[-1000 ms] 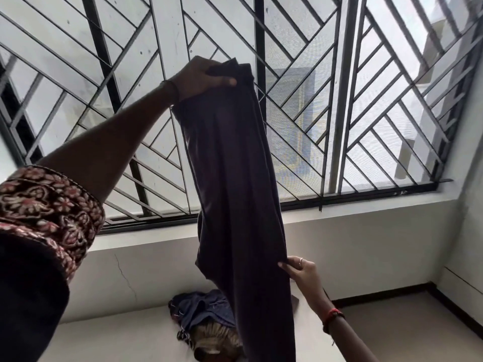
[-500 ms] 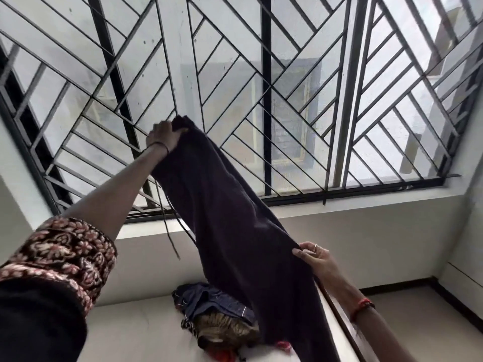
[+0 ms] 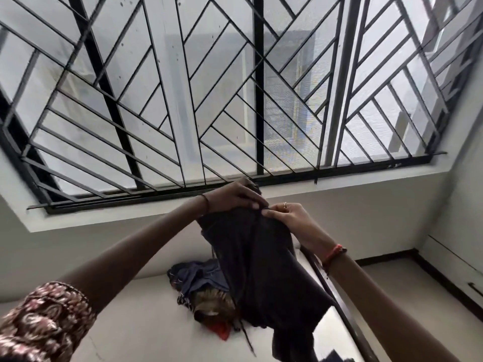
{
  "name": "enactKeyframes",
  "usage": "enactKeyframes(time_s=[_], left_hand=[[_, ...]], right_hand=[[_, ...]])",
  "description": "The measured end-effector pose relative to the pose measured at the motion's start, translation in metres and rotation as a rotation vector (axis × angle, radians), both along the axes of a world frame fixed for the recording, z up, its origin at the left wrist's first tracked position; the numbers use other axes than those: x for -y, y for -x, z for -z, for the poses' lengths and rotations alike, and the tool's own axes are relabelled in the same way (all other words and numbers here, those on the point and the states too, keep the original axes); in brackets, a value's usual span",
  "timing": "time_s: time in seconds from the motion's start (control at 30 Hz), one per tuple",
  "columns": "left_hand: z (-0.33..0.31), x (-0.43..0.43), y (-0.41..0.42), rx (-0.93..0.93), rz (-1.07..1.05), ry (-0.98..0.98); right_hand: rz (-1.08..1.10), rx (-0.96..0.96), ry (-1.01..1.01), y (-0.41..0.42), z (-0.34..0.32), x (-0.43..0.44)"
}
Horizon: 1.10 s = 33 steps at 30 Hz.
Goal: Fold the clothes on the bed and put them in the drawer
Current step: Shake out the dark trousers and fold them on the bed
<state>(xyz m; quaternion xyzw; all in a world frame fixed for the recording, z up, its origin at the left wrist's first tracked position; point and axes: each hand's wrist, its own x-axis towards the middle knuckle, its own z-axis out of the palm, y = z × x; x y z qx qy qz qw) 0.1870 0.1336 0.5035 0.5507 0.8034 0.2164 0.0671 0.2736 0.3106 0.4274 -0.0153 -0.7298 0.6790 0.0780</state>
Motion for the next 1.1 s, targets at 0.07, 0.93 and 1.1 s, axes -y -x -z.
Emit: enactKeyframes(time_s=[0.07,0.93,1.1], left_hand=[[-0.002,-0.010,-0.008,0.037,0.032,0.048],[-0.049,-0.026,0.020,-0.205,0.025,0.347],[-0.083,-0.013,0.028,-0.350,-0.022,0.165]], right_hand=[[-0.024,-0.014,-0.014,-0.003,0.000,0.002],[-0.300,0.048,-0.057,-0.016,0.018,-0.013],[-0.282,0.143,-0.262,-0.021,0.057,-0.030]])
